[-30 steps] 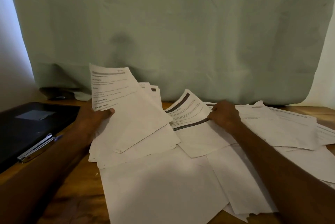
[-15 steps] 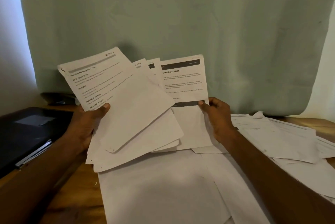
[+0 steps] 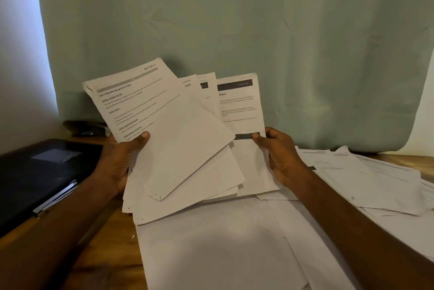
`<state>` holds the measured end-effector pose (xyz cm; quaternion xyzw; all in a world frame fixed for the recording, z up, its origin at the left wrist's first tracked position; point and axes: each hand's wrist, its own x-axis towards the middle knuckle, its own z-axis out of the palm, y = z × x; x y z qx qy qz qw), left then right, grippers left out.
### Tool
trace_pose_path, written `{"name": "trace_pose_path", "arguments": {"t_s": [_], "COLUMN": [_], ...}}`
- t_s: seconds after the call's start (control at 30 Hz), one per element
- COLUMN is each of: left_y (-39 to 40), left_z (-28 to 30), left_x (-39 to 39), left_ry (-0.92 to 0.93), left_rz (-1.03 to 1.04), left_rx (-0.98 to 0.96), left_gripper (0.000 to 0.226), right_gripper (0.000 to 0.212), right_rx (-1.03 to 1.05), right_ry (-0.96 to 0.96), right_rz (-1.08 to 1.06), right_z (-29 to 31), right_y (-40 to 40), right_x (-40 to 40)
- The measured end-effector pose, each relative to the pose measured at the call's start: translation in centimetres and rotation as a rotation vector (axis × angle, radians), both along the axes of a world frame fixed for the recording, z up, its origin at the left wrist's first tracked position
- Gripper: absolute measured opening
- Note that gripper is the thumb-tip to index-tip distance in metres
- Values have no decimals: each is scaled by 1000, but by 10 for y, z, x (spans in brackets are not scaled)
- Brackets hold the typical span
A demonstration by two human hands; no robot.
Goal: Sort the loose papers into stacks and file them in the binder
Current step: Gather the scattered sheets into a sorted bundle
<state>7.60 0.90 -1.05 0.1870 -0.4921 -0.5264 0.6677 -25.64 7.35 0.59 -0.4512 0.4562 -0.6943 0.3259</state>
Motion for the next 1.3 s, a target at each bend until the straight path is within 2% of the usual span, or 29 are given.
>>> {"name": "trace_pose_path", "arguments": {"t_s": [0.17, 0.37, 0.5, 0.57, 0.63, 0.7, 0.77, 0.8, 0.87, 0.93, 1.03, 1.17, 1.3], "left_y": [0, 1, 2, 6, 8, 16, 19, 18, 19, 22, 27, 36, 37], "left_z": [0, -4, -6, -3, 1, 6, 4, 2, 2, 5, 14, 23, 24], "left_x": [-1, -10, -13, -16, -16, -14, -17, -20, -28, -30, -26, -25, -18], "left_ry": [-57, -121, -202, -229, -200, -174, -295, -338, -308, -254, -211, -233, -247], "left_rz": [-79, -103, -91, -75, -121, -298, -364, -290, -86, 3, -25, 15, 22], "left_rx": [-30, -28, -26, -41, -8, 135, 148, 112, 60, 29, -14, -60, -52], "left_gripper": [64, 69, 74, 77, 70, 57, 53, 51, 43, 46, 43, 40, 37], "right_gripper": [40, 37, 60, 45, 35, 37, 42, 47, 54, 49, 41, 34, 33], "right_rx": [124, 236, 177, 160, 60, -79, -172, -204, -250, -296, -296, -177, -179], "right_ry": [-64, -197, -230, -162, -106, -91, -65, -46, -18, -12, -31, 60, 11], "right_rz": [408, 480, 527, 467, 289, 172, 134, 126, 122, 129, 132, 158, 182], "right_z": [-4, -10, -11, -13, -13, -10, -1, 3, 13, 22, 28, 17, 12], "right_y": [5, 8, 9, 9, 6, 3, 6, 8, 13, 16, 20, 21, 23], "right_x": [31, 58, 59, 62, 63, 59, 54, 52, 50, 50, 59, 68, 74]}}
